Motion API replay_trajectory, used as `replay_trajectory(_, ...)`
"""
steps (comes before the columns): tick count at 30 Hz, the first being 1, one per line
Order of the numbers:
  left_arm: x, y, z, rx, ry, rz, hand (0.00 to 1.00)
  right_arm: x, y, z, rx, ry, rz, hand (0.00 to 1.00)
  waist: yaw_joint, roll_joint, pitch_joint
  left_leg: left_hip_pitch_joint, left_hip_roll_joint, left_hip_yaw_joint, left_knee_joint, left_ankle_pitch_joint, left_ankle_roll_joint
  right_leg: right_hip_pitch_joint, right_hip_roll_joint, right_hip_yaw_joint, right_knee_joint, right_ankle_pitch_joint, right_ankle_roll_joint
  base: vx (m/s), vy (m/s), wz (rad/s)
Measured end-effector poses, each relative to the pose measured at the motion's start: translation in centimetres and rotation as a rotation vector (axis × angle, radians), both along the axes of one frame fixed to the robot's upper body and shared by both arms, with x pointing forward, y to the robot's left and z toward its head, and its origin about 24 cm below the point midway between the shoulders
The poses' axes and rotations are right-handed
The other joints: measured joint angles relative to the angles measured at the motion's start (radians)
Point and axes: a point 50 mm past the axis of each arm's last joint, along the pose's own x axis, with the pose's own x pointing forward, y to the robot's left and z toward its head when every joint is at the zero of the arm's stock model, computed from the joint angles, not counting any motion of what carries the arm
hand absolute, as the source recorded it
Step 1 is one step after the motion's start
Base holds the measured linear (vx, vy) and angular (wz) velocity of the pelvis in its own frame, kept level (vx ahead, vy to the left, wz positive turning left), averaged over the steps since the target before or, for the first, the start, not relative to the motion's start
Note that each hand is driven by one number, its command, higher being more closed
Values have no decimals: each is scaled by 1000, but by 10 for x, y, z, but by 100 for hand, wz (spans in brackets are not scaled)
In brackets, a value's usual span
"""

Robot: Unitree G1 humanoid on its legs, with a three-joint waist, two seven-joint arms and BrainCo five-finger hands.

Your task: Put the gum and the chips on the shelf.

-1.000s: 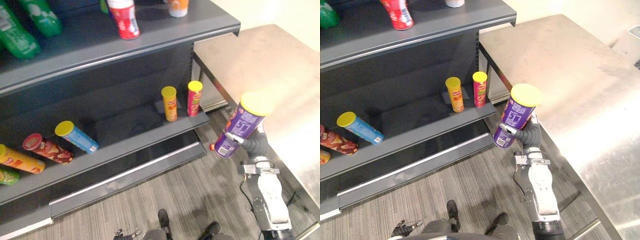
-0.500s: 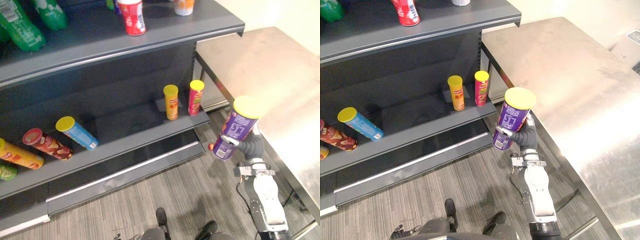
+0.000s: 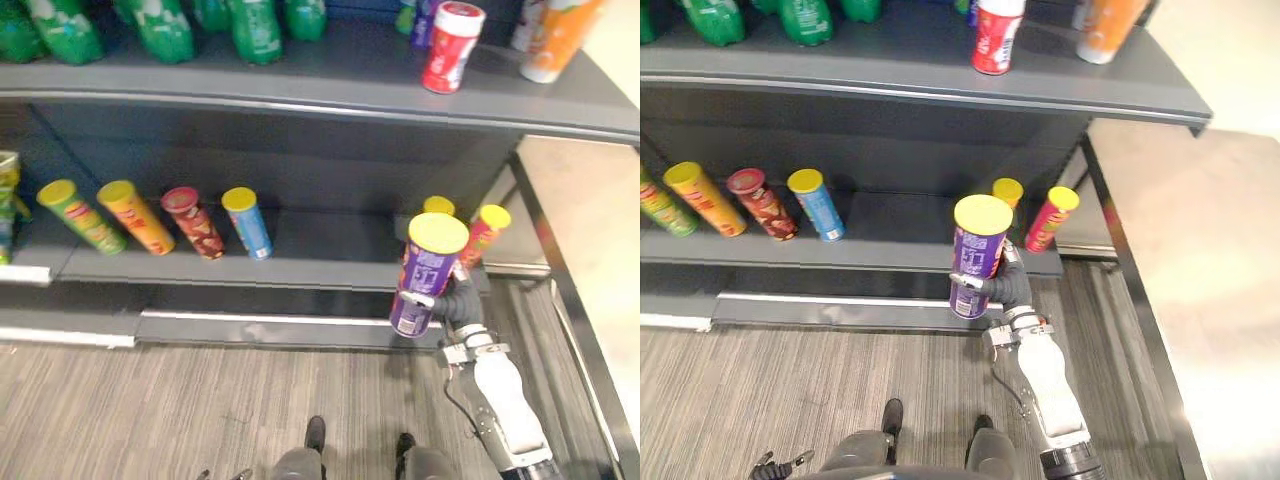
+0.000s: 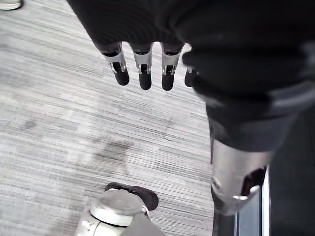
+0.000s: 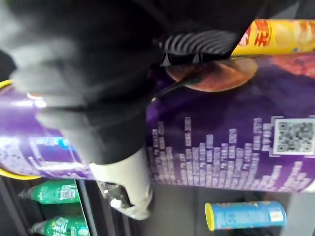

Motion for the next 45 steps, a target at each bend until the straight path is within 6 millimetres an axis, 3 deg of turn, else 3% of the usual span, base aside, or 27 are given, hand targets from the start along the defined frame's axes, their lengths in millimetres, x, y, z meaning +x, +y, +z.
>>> replay_trajectory(3, -6, -6, -2, -23, 4, 39, 0, 0, -2, 1, 27, 1, 0, 100, 0, 15, -3, 7, 61, -31, -84, 57, -44, 6, 55, -55, -44, 21, -20, 89, -204, 28)
replay_trajectory(6, 2, -11, -3, -46, -20, 48, 0, 0, -12, 2, 51, 1, -39, 100, -10, 15, -3, 11, 90, -71, -101, 74, -62, 38, 86, -107, -65, 22, -34, 113, -164, 38)
replay_trajectory(12, 23, -25, -3, -74, -62, 2, 0, -3, -22, 1, 57, 6, -82, 100, -14, 41, -3, 16, 86, -118, -104, 74, -68, 88, 92, -166, -96, 15, -43, 50, -50, 29)
replay_trajectory(18, 25, -24, -3, -71, -64, -3, 0, -5, -20, 0, 38, 7, -97, 100, -13, 46, 0, 18, 80, -117, -110, 66, -66, 99, 82, -174, -105, 17, -41, -18, 7, 5)
replay_trajectory(25, 26, -24, -2, -60, -62, -10, 0, 3, 3, 14, 17, -53, -40, 100, -12, 47, -1, 18, 76, -91, -110, 68, -65, 93, 76, -152, -114, 24, -34, 20, 7, -8)
replay_trajectory(29, 31, -27, -1, -54, -73, -37, 0, 19, 20, 28, -11, -115, -37, 100, -4, 51, 0, 5, 71, -110, -105, 73, -66, 93, 75, -169, -121, 24, -34, 39, -6, 13)
replay_trajectory(32, 48, -33, 4, -41, -129, -87, 0, 41, 26, 36, -66, -141, -94, 100, 18, 72, 12, -17, 62, -149, -104, 87, -74, 91, 72, -208, -117, 23, -34, -7, -11, 35)
replay_trajectory(34, 62, -35, 10, -23, -184, -115, 0, 52, 25, 43, -85, -161, -142, 100, 44, 91, 23, -36, 56, -173, -104, 95, -74, 76, 68, -230, -99, 16, -34, -51, 2, 39)
replay_trajectory(38, 78, -37, 17, -24, -251, -103, 0, 72, 24, 58, -80, -183, -245, 100, 60, 125, 52, -68, 26, -227, -104, 115, -70, 14, 15, -277, 42, -53, -24, -44, 9, 42)
replay_trajectory(40, 88, -38, 22, -30, -290, -93, 0, 84, 17, 72, -67, -211, -329, 100, 86, 130, 84, -77, 9, -234, -104, 125, -68, -18, -15, -283, 110, -83, -20, -45, 17, 24)
replay_trajectory(42, 91, -38, 23, -27, -302, -93, 0, 89, 13, 80, -55, -229, -375, 100, 97, 132, 95, -93, 4, -235, -102, 127, -68, -38, -23, -285, 133, -91, -20, -66, 18, 13)
replay_trajectory(45, 106, -38, 30, -5, -343, -92, 0, 102, -2, 111, -18, -291, -530, 100, 105, 134, 163, -150, -15, -237, -39, 117, -70, -89, -47, -287, 193, -105, -22, -77, 24, 10)
